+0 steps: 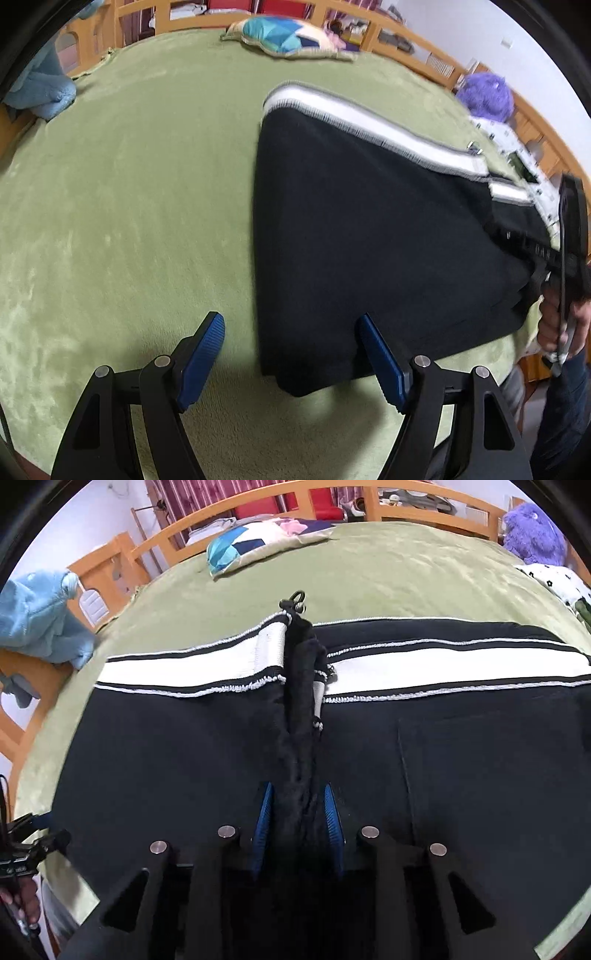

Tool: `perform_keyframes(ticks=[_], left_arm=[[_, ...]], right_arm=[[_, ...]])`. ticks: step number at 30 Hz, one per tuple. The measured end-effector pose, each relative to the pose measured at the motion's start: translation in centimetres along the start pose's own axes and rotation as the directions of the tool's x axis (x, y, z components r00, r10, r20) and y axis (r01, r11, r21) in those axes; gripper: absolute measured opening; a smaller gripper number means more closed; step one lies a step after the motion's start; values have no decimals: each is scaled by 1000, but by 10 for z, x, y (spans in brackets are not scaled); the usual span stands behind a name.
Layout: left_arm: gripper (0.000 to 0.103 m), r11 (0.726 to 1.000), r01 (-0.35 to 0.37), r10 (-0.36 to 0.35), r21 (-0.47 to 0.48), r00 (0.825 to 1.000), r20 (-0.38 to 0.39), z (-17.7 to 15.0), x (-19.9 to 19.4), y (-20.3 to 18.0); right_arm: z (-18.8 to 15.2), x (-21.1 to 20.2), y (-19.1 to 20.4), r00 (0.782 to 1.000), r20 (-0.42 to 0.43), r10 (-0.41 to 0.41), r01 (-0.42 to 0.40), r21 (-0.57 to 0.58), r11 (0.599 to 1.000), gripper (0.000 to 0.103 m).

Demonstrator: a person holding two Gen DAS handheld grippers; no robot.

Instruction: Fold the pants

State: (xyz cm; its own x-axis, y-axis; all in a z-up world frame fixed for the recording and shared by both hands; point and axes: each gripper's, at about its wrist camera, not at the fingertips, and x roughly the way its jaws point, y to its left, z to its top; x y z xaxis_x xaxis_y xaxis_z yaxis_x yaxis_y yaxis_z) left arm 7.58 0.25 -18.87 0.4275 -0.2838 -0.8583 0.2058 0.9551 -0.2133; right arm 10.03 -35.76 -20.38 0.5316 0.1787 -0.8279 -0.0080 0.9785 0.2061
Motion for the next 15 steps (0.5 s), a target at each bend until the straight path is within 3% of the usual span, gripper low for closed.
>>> perform_keyframes(ticks=[4, 7, 12, 15], left_arm=[[74, 1000, 18, -16, -12, 995, 94, 17, -13, -1], [74, 1000, 10, -7, -22, 989, 151, 36, -11, 2], [72, 999, -18, 20, -42, 998, 55, 66, 20, 7], [72, 998, 1, -1, -56, 1000, 14, 72, 36, 12]], right_arm=[[-13, -39, -17, 994, 96, -46, 45, 12, 999, 46], [-25, -69, -49, 983, 140, -117, 107, 79, 991, 51], [-44, -108, -126, 938, 174, -300, 242, 288, 926, 67], [-48, -108, -164, 930, 141, -339, 267, 371, 889, 69]])
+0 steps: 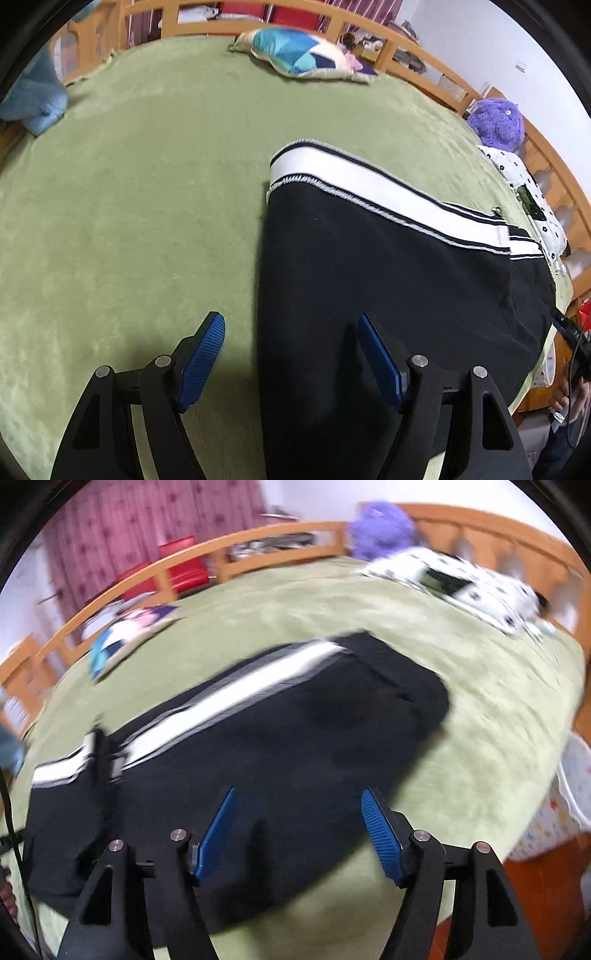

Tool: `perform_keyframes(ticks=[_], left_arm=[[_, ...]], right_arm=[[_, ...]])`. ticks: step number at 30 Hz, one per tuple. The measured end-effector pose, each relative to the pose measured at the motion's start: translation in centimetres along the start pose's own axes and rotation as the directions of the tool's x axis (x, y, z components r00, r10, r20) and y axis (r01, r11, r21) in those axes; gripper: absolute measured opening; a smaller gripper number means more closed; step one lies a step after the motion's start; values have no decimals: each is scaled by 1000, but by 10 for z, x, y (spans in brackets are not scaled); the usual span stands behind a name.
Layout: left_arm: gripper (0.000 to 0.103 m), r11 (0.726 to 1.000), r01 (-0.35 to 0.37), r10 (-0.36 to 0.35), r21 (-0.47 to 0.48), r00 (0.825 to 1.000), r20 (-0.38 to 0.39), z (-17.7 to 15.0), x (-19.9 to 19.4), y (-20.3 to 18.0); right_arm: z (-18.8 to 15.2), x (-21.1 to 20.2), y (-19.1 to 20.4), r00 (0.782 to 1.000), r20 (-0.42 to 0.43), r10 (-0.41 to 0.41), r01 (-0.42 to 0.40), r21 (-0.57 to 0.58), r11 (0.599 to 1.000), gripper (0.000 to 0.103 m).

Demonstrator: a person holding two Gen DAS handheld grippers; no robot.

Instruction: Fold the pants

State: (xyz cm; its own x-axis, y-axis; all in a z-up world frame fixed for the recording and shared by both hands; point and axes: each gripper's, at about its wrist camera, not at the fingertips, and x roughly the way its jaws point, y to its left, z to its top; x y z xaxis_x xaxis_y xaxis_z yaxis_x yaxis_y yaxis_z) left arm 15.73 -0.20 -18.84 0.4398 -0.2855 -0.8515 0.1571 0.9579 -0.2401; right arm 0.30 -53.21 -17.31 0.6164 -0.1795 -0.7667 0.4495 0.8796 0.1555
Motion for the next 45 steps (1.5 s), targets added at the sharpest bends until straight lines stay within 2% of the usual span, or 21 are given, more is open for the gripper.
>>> perform_keyframes(ticks=[6, 13, 15, 16, 17, 18, 19, 20, 21, 25, 28, 31, 33, 34, 37, 41, 43, 45], left_arm=[[72, 1000, 23, -22, 20, 999, -46, 7, 26, -8], [71, 996, 61, -57, 61, 997, -57, 21, 43, -16], [63, 995, 72, -68, 67, 996, -56, 23, 46, -19], [54, 995, 80, -76, 60, 996, -55, 23, 47, -19], [41, 995, 83, -80, 58, 995, -51, 23, 46, -19], [31, 994, 88, -86, 65, 995, -44, 23, 44, -19], [18, 992, 99, -97, 77, 995, -32, 23, 39, -20], [12, 991, 106, -105, 83, 994, -19, 23, 34, -18], [11, 990, 107, -107, 91, 994, -7, 23, 28, -18], [10, 988, 133, -136, 77, 990, 36, 27, 3, -14], [10, 986, 143, -150, 88, 986, 79, 33, -20, -4], [10, 981, 168, -175, 94, 981, 80, 39, -39, 10], [10, 987, 119, -130, 106, 986, 106, 40, -54, 23], [10, 991, 69, -83, 111, 988, 130, 40, -65, 34], [10, 998, -15, 6, 57, 988, 157, 42, -89, 77], [10, 995, -92, 95, -29, 982, 161, 35, -110, 135], [11, 992, -116, 122, -49, 984, 133, 26, -104, 157], [13, 993, -95, 101, -67, 989, 104, 16, -91, 170]], right_arm=[[12, 43, -35, 998, -56, -20, 24, 62, 998, 70], [24, 75, -62, 994, -31, 102, -93, 204, 975, 79], [29, 83, -66, 993, -10, 118, -113, 219, 969, 79], [32, 87, -65, 993, -2, 121, -117, 212, 970, 76], [35, 89, -63, 993, 1, 115, -113, 205, 972, 71], [37, 91, -61, 995, 1, 100, -98, 200, 975, 55], [38, 91, -60, 995, 4, 97, -96, 195, 976, 34], [39, 89, -58, 992, 8, 126, -125, 197, 972, 23], [40, 85, -54, 986, 10, 164, -163, 204, 965, 17], [53, 54, -17, 997, 61, 52, -59, 113, 992, 14], [71, 18, 10, 988, 134, 82, -96, 106, 990, 14], [87, -17, 41, 972, 194, 131, -148, 73, 986, 14], [90, -34, 63, 960, 217, 176, -190, 42, 981, 14], [89, -42, 77, 951, 221, 217, -227, 23, 974, 15], [76, -50, 117, 929, 198, 312, -311, -38, 950, 15], [44, -31, 164, 914, 112, 390, -384, -71, 920, 15], [25, -12, 179, 920, 63, 386, -382, -73, 921, 16], [10, 11, 179, 939, 25, 343, -341, -50, 939, 18]])
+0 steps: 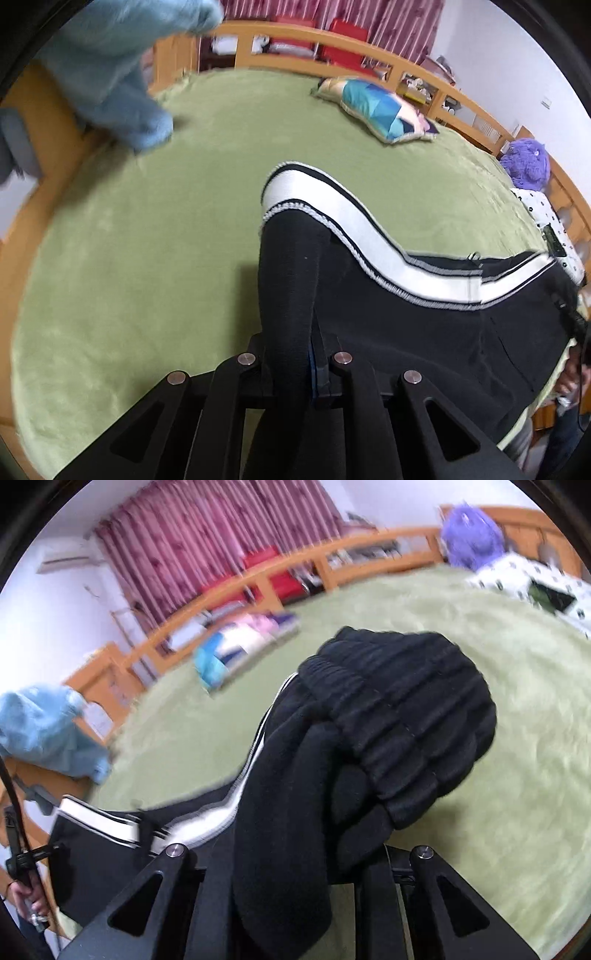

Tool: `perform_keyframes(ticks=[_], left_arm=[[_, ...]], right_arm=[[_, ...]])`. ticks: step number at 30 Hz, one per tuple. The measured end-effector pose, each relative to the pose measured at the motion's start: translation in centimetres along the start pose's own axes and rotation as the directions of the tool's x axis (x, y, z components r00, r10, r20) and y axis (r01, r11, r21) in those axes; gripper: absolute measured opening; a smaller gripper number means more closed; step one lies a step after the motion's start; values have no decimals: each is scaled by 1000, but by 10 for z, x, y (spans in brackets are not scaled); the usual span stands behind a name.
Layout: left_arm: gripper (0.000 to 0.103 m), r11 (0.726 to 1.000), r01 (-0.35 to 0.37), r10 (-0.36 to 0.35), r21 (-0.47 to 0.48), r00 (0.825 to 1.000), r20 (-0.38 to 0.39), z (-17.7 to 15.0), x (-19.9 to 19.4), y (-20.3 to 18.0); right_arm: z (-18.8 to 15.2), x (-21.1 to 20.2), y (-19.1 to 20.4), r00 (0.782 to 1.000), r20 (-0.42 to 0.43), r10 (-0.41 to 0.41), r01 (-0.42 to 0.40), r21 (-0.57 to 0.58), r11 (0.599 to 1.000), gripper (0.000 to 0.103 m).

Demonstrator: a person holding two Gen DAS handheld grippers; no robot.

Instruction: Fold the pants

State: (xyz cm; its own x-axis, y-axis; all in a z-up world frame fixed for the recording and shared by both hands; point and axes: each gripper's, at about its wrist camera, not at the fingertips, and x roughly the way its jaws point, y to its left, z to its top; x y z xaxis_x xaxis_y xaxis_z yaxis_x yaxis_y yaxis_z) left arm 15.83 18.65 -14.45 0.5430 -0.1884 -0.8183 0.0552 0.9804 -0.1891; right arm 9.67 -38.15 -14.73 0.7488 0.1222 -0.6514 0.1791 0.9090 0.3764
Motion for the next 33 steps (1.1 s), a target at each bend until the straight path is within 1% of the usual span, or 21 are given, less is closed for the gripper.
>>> perform_keyframes(ticks=[1, 2, 3, 4, 5, 6, 7, 8, 9, 10, 13, 14, 16, 17, 19, 20, 24, 26, 28, 32, 33], left_arm=[[20, 1000, -19, 19, 1, 1000, -5, -5, 6, 1], [30, 998, -56, 56, 1, 998, -9, -8, 11, 1], [36, 994, -110, 110, -1, 994, -14, -12, 16, 1], [44, 989, -147, 147, -1, 989, -19, -15, 19, 0], [50, 989, -147, 147, -3, 989, -20, -17, 20, -2], [53, 992, -124, 124, -6, 992, -21, -21, 19, -3], [59, 995, -97, 97, -7, 995, -23, -25, 17, -5], [62, 996, -84, 84, -5, 996, -20, -32, 11, -6], [63, 997, -82, 82, 5, 997, -8, -41, 4, -8], [64, 996, -85, 85, 16, 996, 1, -46, -1, -12], [72, 996, -86, 86, 36, 996, 6, -69, -11, -22], [72, 995, -90, 91, 41, 996, -11, -78, -10, -24], [72, 993, -106, 108, 53, 993, -47, -97, -2, -28], [72, 989, -128, 132, 69, 990, -44, -106, 1, -31], [72, 977, -186, 186, 108, 982, 6, -118, -3, -41], [73, 975, -196, 195, 106, 981, 14, -118, -5, -43], [74, 986, -162, 163, 29, 987, -15, -115, -8, -35], [74, 988, -153, 153, 9, 988, -13, -116, -9, -33], [74, 988, -155, 155, 3, 988, -8, -118, -9, -33], [74, 986, -167, 167, 1, 986, -5, -117, -9, -36], [74, 986, -165, 165, 0, 986, -5, -117, -9, -35]], right_arm=[[-8, 10, -9, 999, -20, -43, 43, 12, 999, 23], [-12, 17, -17, 997, -54, -62, 64, 27, 998, 27], [-18, 26, -28, 992, -106, -63, 69, 55, 996, 31], [-22, 34, -41, 985, -167, -48, 65, 95, 993, 33], [-28, 39, -52, 975, -218, -27, 56, 132, 990, 35], [-34, 39, -57, 970, -241, -18, 53, 142, 988, 39], [-40, 35, -59, 968, -250, -30, 64, 130, 989, 45], [-43, 26, -56, 968, -243, -62, 87, 94, 992, 48], [-44, 17, -52, 969, -229, -97, 112, 52, 992, 50], [-42, 6, -44, 968, -209, -135, 139, 3, 990, 50], [-40, -18, -21, 965, -174, -197, 181, -108, 978, 51], [-40, -24, -14, 965, -156, -209, 190, -129, 973, 51], [-37, -37, 3, 971, -123, -205, 181, -180, 967, 51], [-37, -41, 14, 972, -108, -207, 182, -206, 961, 51], [-35, -46, 38, 983, -76, -166, 143, -243, 959, 51], [-37, -46, 49, 988, -76, -134, 110, -255, 961, 51], [-51, -27, 102, 991, -135, -26, -19, -322, 947, 51], [-62, -14, 136, 983, -177, 51, -113, -357, 927, 51], [-76, -2, 163, 972, -213, 101, -176, -370, 912, 51], [-110, 15, 195, 936, -310, 168, -284, -377, 882, 51], [-120, 18, 201, 927, -333, 172, -301, -389, 871, 47]])
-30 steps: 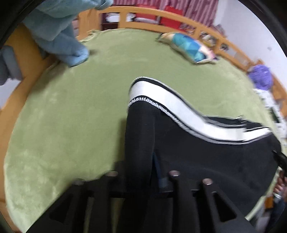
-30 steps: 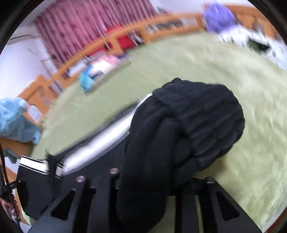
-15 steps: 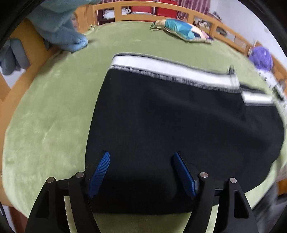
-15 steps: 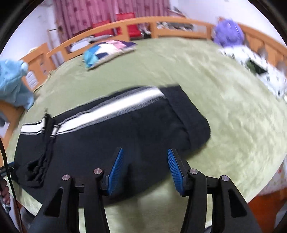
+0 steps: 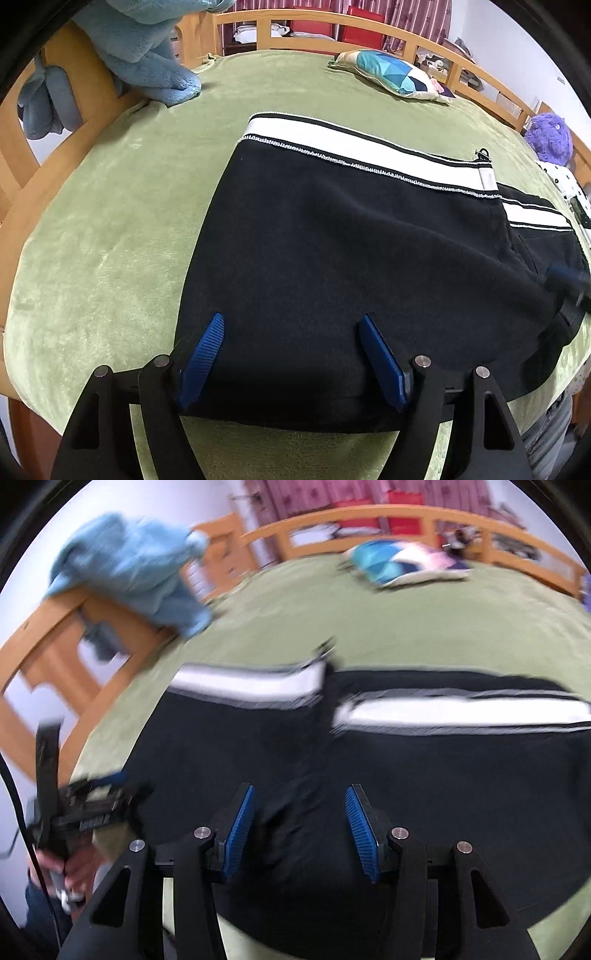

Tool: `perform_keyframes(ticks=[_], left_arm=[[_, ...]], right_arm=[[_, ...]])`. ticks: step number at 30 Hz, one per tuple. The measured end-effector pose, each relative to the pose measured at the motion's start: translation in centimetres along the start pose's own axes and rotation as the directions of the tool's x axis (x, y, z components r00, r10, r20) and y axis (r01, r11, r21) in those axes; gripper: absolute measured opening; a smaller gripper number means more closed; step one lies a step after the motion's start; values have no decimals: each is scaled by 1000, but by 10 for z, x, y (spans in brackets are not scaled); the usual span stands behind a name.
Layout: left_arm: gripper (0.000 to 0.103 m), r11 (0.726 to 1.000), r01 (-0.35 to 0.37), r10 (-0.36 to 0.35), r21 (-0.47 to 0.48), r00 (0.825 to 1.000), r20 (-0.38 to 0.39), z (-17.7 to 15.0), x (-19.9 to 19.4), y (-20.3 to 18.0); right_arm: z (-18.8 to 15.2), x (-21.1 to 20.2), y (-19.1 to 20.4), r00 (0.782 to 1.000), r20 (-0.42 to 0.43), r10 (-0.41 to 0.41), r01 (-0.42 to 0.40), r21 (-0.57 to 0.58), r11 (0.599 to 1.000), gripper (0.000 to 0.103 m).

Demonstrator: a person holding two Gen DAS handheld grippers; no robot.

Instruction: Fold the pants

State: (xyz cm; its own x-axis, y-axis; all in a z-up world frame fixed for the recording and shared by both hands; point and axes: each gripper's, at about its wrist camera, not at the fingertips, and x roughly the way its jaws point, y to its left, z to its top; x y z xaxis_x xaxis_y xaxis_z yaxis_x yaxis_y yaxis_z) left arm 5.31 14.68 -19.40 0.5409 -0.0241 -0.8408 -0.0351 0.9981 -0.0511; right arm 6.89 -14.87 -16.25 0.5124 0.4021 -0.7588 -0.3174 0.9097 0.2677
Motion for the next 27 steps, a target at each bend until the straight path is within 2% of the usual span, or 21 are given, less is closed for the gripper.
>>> perform_keyframes(ticks=[1, 2, 3, 5, 8, 11, 13, 14, 17, 20, 21, 22, 23, 24, 25, 27], left_arm=[[74, 1000, 6, -6, -5, 1000, 0, 0, -1, 1], [74, 1000, 14, -14, -14, 1000, 0, 1, -2, 3], [74, 999, 28, -28, -29, 1000, 1, 1, -4, 6], [75, 996, 64, -64, -63, 998, 6, 3, -8, 12], [75, 986, 122, -121, -115, 993, 15, 4, -12, 22], [75, 979, 156, -155, -130, 988, 19, 4, -14, 28], [75, 981, 155, -154, -119, 988, 24, 3, -15, 29], [75, 982, 150, -147, -113, 989, 27, 2, -16, 30], [75, 987, 119, -115, -108, 992, 43, 3, -19, 36], [75, 988, 109, -103, -113, 993, 56, 2, -22, 46], [75, 987, 104, -98, -120, 994, 57, 0, -22, 51], [75, 987, 101, -95, -124, 994, 55, 0, -21, 55], [75, 987, 95, -90, -128, 995, 51, 0, -19, 58], [75, 987, 87, -82, -132, 996, 44, -1, -17, 62], [75, 988, 81, -76, -133, 996, 39, -2, -15, 65], [75, 987, 73, -69, -144, 997, 33, -5, -11, 72]], right_arm=[[-8, 7, 6, 1000, -25, -3, 2, -22, 1000, 27], [-15, 12, 10, 999, -44, -1, -1, -39, 999, 17], [-22, 13, 14, 999, -52, -5, 2, -54, 999, 15], [-37, 11, 25, 998, -34, -48, 44, -103, 994, 15], [-44, 11, 30, 996, -69, -50, 40, -145, 989, 15], [-32, 1, 23, 998, -64, 11, -20, -139, 990, 16], [-18, -5, 17, 999, -15, 31, -33, -116, 993, 38], [-11, -6, 15, 1000, 9, 24, -23, -113, 993, 42], [18, 8, 9, 998, 62, -23, 29, -107, 994, 43], [42, 40, -1, 999, 37, -38, 40, -56, 998, 43], [47, 50, -3, 999, 23, -41, 42, -38, 998, 42], [52, 66, -3, 998, -7, -68, 68, -33, 997, 26], [54, 78, -2, 993, -42, -108, 106, -59, 993, 16], [56, 85, 0, 989, -51, -137, 133, -90, 987, 13], [59, 81, -6, 993, -9, -120, 119, -67, 991, 11], [61, 73, -27, 999, 25, -49, 47, 76, 996, 11]])
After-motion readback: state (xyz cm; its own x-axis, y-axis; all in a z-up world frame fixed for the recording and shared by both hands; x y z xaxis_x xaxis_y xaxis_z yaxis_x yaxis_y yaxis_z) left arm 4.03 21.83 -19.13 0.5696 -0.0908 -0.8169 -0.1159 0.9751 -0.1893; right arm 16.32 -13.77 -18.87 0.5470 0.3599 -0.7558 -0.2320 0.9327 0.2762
